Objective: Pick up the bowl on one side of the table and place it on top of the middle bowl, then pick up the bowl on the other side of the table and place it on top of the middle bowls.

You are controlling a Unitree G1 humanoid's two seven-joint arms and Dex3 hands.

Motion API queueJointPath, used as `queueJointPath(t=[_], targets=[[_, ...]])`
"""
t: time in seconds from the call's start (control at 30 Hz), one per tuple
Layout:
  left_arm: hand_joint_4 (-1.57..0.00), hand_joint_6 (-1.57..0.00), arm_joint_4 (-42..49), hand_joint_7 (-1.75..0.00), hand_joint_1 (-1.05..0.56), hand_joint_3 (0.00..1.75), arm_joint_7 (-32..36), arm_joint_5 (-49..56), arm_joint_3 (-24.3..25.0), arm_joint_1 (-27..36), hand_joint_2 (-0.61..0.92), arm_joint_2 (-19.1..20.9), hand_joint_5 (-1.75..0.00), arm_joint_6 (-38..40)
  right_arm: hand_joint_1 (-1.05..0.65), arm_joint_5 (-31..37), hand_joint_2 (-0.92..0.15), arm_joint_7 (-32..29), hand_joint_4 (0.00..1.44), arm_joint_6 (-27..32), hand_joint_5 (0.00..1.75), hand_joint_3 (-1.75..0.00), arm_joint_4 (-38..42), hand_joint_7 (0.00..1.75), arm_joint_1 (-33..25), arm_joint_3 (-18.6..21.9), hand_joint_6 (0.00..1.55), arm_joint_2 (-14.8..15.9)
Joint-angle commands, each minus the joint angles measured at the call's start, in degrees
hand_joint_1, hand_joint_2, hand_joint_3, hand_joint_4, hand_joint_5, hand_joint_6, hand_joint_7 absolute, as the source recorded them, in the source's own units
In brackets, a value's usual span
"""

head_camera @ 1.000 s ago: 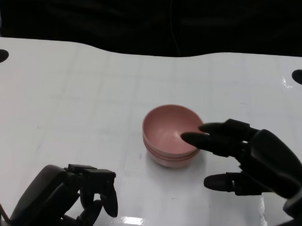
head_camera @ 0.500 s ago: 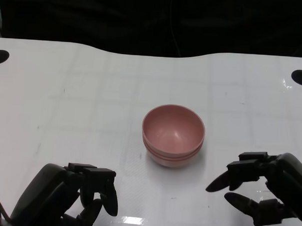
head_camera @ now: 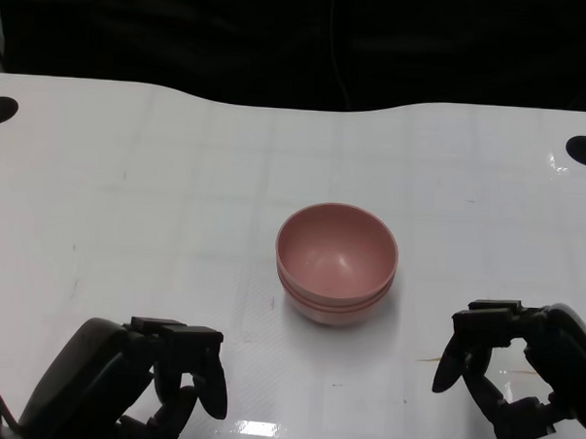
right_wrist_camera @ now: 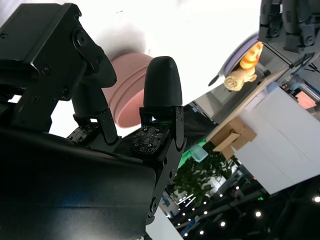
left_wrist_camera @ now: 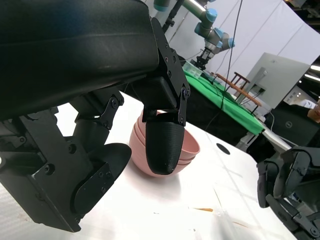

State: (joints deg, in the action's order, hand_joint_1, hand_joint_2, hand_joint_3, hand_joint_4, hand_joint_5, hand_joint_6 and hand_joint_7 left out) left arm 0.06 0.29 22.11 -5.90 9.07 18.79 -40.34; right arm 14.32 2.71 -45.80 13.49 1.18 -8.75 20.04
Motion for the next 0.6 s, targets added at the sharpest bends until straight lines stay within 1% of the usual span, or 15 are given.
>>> queueJointPath(t=[0.03,0.27,0.6], targets=[[-0.92,-0.91,0.7,-1.37,0.08,1.64,-0.9,-1.0,0.5,0.3,0.12,0.9,-1.63,0.7,0.27,-0.1,-0.09,0.4,1.0,-1.2,1.72,-1.7,1.4,1.39,0.8,0.7,0.96,0.1],[-0.91,-0.9,1.5,-1.37,0.08,1.63,-1.4,-1.3,0.4,0.0,0.13,1.0,-1.64,0.8,0.22,0.7,-0.06,0.5,1.0,-1.2,1.73,-1.71,2.3,1.44,1.2,0.7,0.94,0.0],[-0.91,-0.9,2.6,-1.36,0.07,1.61,-2.1,-2.0,0.2,-0.7,0.13,1.3,-1.62,0.3,0.23,1.4,-0.03,0.2,1.02,-2.1,1.71,-1.72,3.3,1.44,1.6,0.8,0.95,0.0]])
